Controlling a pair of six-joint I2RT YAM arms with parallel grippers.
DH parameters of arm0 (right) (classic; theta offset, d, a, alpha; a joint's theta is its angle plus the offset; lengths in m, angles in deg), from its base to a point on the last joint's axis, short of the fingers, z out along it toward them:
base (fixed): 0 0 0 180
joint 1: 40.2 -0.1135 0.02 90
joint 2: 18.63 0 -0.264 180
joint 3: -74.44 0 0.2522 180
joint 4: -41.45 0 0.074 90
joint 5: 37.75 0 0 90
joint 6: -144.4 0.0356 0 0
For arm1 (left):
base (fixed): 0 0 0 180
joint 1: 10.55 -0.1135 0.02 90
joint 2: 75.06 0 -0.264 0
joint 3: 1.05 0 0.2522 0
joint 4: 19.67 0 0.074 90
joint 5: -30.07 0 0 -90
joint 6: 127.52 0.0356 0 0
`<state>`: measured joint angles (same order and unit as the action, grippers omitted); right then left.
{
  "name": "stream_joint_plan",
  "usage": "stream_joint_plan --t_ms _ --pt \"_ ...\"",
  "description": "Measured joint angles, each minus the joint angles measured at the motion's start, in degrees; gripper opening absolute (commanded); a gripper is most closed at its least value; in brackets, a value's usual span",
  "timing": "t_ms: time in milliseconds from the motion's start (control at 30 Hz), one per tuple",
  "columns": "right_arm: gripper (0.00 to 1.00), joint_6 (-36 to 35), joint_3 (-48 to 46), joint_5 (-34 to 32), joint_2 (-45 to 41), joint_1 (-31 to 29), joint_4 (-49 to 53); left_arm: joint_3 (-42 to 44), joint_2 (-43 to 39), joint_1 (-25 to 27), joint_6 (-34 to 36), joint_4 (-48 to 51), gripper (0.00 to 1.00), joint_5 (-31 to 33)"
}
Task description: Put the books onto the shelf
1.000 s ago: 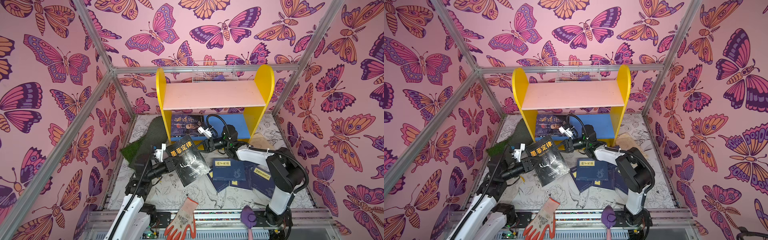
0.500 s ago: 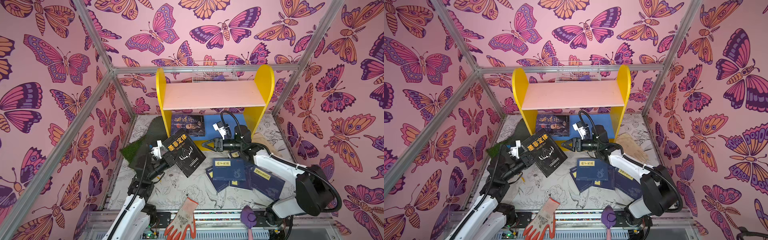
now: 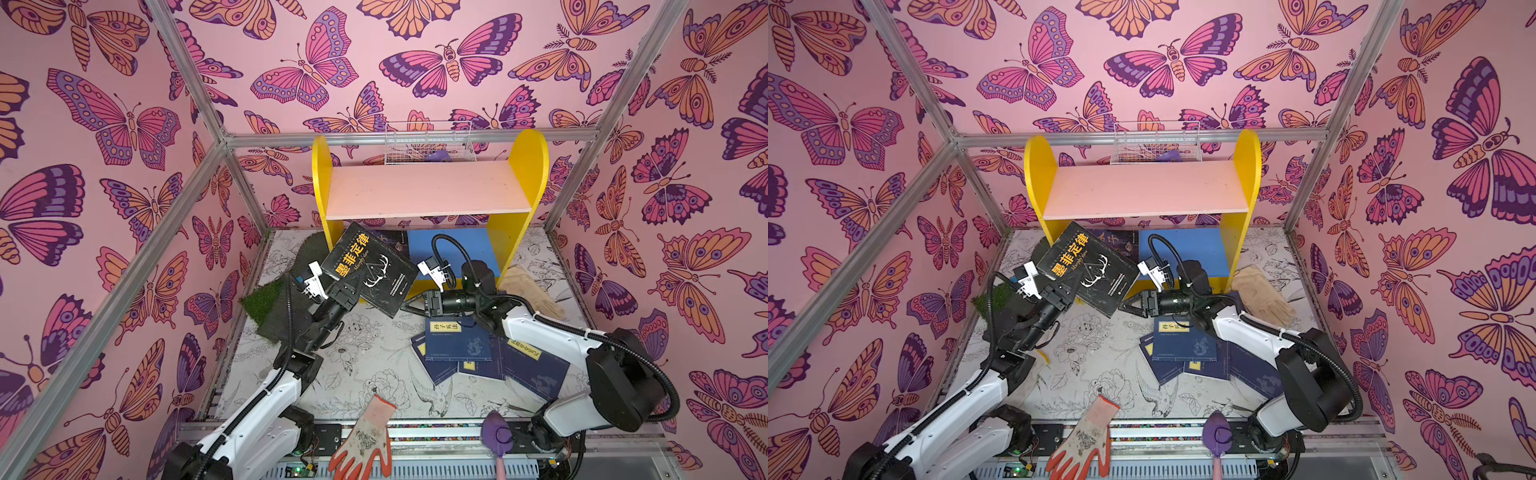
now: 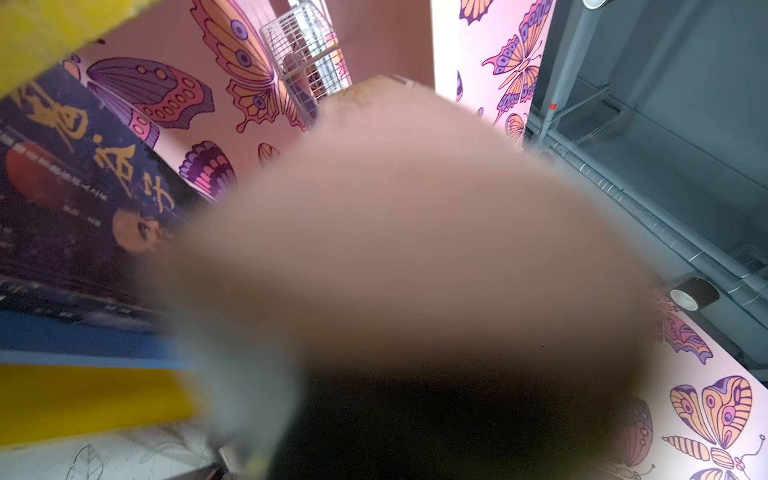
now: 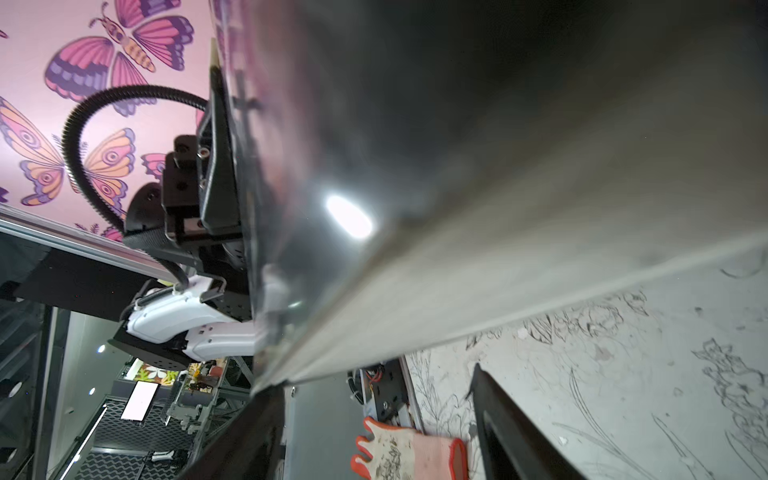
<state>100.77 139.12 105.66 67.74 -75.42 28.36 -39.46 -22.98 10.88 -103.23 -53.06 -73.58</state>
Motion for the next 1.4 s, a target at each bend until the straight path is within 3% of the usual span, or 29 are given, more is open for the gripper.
stream_joint_plan --t_ms 367,733,967,1233,1367,1400 --pt "0.67 15.15 -0.94 -0.98 3.63 0.0 -20.5 -0.28 3.65 2.91 -0.2 -8.11 0.0 6.45" --pt "0.86 9.11 -9.35 -13.4 -11.1 3.1 -10.54 1.44 -1.07 3.34 1.81 -4.52 0.0 9.25" --pt "0.84 7.54 -8.48 -12.04 -7.87 0.33 -10.62 1.46 -0.72 3.45 2.47 -3.82 0.0 9.18" --pt "0.67 12.9 -5.16 -11.1 0.42 -0.96 -20.83 1.46 0.63 4.15 2.73 -4.0 0.0 9.14" --pt "0.45 18.08 -4.94 -11.58 4.2 -0.98 -28.68 1.66 1.7 4.57 2.84 -4.7 0.0 9.11" --pt "0.34 19.54 -4.94 -11.96 5.22 -0.98 -30.88 1.81 1.97 4.81 2.86 -5.09 0.0 9.14"
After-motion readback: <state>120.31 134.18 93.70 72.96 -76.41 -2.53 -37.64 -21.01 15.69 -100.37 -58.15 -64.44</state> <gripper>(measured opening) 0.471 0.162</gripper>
